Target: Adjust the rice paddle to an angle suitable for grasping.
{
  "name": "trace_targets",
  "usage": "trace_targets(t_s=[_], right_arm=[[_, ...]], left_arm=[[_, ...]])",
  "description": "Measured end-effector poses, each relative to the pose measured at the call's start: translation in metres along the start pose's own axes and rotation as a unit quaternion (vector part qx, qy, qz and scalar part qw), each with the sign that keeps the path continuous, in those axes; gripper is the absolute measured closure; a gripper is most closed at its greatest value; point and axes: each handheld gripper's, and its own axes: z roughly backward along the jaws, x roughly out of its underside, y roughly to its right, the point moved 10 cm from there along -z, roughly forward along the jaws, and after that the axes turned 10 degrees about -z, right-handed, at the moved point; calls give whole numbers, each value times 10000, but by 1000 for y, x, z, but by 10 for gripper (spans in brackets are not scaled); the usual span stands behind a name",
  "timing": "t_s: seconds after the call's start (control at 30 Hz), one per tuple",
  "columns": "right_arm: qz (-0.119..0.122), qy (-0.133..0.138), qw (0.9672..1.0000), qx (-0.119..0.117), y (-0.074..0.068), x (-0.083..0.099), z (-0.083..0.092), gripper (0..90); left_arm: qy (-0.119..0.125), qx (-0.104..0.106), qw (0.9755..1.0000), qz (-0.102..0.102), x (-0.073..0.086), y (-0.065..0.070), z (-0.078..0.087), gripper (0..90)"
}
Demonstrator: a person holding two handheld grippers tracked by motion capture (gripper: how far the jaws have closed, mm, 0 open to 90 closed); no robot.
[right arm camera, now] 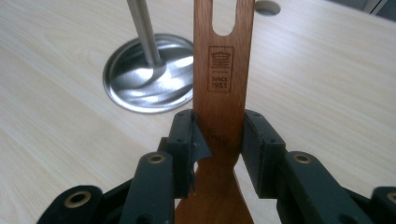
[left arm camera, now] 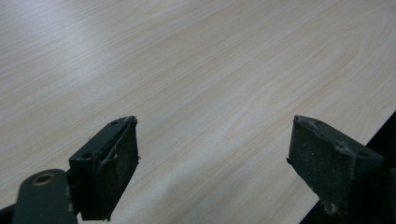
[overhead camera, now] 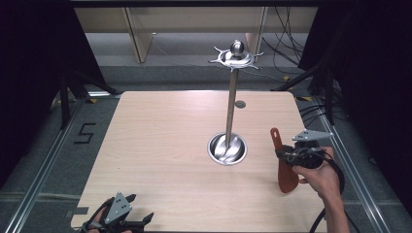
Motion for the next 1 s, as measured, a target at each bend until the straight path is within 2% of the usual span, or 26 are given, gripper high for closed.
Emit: trace_targets(t_s=[0.03,0.07,0.1,0.13,0.17,0.2,0.23,0.27,0.33,0.4,0.5,0.53,0.57,0.7,0.73,0.8,0.87,0.9,0.93,0.97,1.0], right_arm=[[119,-1,9999,-42,1,-2,2,671],[4,43,10000,-56,0,-3,4,671],[-10,165,9999,-23,1,-7,5,671],[-98,176,9998,-29,1,-9,8,671],[-132,211,9997,-2,2,-10,10,671],[-62,323,9995,-24,3,-14,11,671],[-115,403,9991,-91,1,-16,13,671],[-169,431,9989,-75,2,-18,15,671],[-166,564,9982,-90,2,-23,19,671],[8,725,9973,-98,4,-28,22,671],[43,906,9958,-83,3,-36,27,671],[-117,919,9956,-160,-1,-37,29,671],[-153,955,9951,-210,-4,-39,29,671],[-107,1176,9927,-257,-7,-49,34,671],[-123,1301,9911,-247,-8,-53,35,671],[-60,1288,9912,-295,-11,-56,38,671],[-164,1352,9901,-337,-16,-59,40,671],[-110,1336,9903,-375,-17,-61,41,671],[-41,1418,9892,-362,-18,-63,42,671],[-100,1391,9893,-430,-21,-64,42,671],[-89,1514,9874,-443,-23,-68,43,671]], left_arm=[[-3,-3,10000,3,0,0,0,154],[34,25,10000,48,-1,1,0,154],[32,17,10000,39,-1,1,0,154],[1,-5,10000,9,0,0,0,154],[-21,4,9999,-108,0,-1,1,154],[8,6,9999,-122,-1,-1,1,154],[4,5,9999,-114,-1,-1,1,154],[-3,-3,10000,6,0,0,1,154],[-13,14,10000,-6,0,0,1,154],[-4,-1,10000,-13,0,0,1,154],[38,30,10000,40,-1,1,0,154],[-7,-3,10000,-28,0,0,1,154],[-4,0,10000,-42,0,0,1,154],[0,7,10000,-8,0,0,0,154],[-25,8,10000,-40,0,0,1,154],[7,20,10000,-66,-1,0,1,154],[-49,19,10000,-44,0,0,1,154],[71,67,9999,67,-2,3,0,154],[-9,25,10000,-32,0,1,1,154],[-13,14,10000,-30,0,0,1,154],[-11,16,10000,-69,0,0,1,154]])
